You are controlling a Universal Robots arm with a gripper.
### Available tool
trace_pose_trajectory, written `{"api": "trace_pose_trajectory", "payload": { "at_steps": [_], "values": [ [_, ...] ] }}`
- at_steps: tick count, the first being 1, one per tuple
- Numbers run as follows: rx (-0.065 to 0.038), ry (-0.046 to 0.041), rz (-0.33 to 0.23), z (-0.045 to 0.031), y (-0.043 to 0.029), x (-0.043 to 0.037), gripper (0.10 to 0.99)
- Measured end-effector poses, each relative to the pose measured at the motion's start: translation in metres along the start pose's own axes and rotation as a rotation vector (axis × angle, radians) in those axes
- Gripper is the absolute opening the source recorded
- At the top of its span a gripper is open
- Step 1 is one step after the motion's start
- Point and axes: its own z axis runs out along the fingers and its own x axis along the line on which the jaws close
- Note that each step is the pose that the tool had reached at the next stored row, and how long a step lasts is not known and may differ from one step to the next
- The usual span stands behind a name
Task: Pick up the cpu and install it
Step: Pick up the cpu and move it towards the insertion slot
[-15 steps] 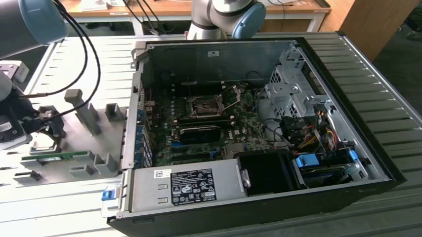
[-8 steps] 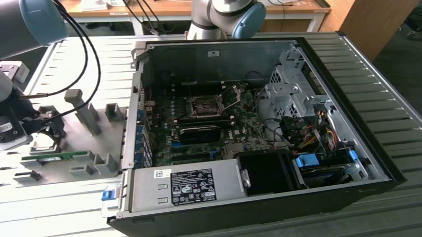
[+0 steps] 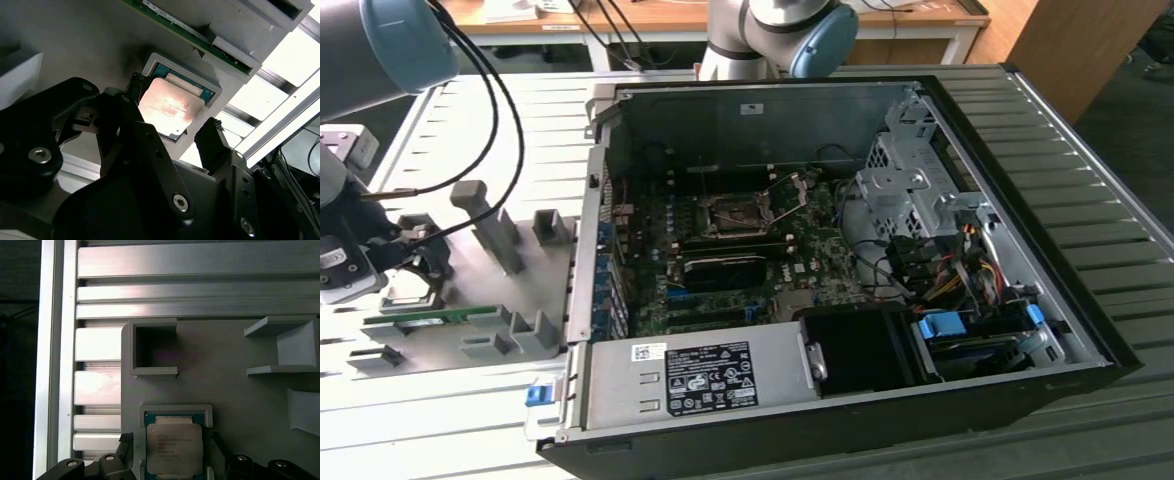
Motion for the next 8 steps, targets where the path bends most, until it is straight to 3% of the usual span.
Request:
{"api": "trace_pose_trajectory", "payload": {
  "at_steps": [8],
  "values": [
    [0.000, -0.0068, -0.010, 0.0012, -0.0001, -0.0001, 0.706]
  ]
}}
